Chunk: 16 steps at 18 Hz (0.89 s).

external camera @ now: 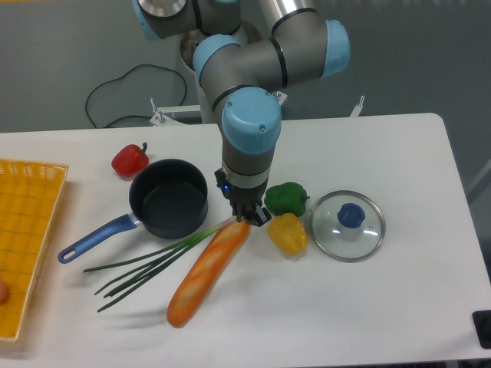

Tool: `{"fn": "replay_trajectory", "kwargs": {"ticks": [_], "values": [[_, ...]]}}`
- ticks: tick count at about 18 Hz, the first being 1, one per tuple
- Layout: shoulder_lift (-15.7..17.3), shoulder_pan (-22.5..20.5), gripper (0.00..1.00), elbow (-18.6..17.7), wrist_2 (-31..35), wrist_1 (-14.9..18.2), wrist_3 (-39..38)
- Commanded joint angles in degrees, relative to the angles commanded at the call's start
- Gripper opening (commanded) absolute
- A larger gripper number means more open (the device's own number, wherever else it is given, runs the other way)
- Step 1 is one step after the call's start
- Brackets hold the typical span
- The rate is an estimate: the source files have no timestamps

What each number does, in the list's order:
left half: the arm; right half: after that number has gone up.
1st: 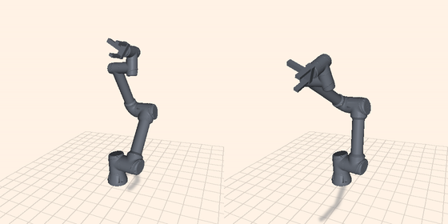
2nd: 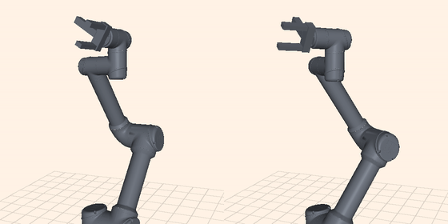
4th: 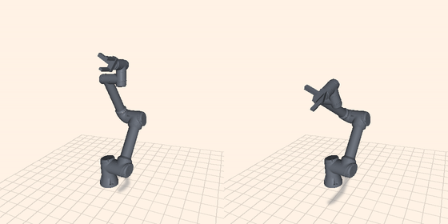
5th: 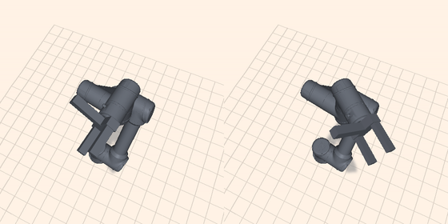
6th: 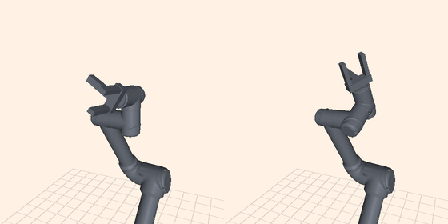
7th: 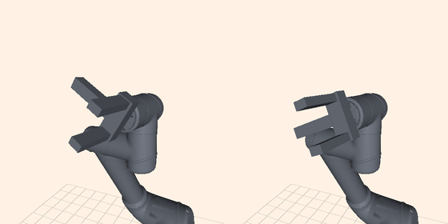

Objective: Place the green onion in the pot
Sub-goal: 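Grasp the green onion bunch near its stems with the gripper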

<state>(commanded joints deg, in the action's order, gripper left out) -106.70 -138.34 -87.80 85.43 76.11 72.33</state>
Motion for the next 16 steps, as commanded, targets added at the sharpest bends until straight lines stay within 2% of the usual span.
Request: {"fn": "replay_trajectory", "kwargs": {"ticks": [6,13,16], "values": [[0.4,0.3,0.09,-0.4,0.8,0.1,-0.1],[1.7,0.2,0.09,-0.4,3.2,1.8,-0.1],[2.7,0.4,0.09,-0.5,4.4,4.4,0.0]]}}
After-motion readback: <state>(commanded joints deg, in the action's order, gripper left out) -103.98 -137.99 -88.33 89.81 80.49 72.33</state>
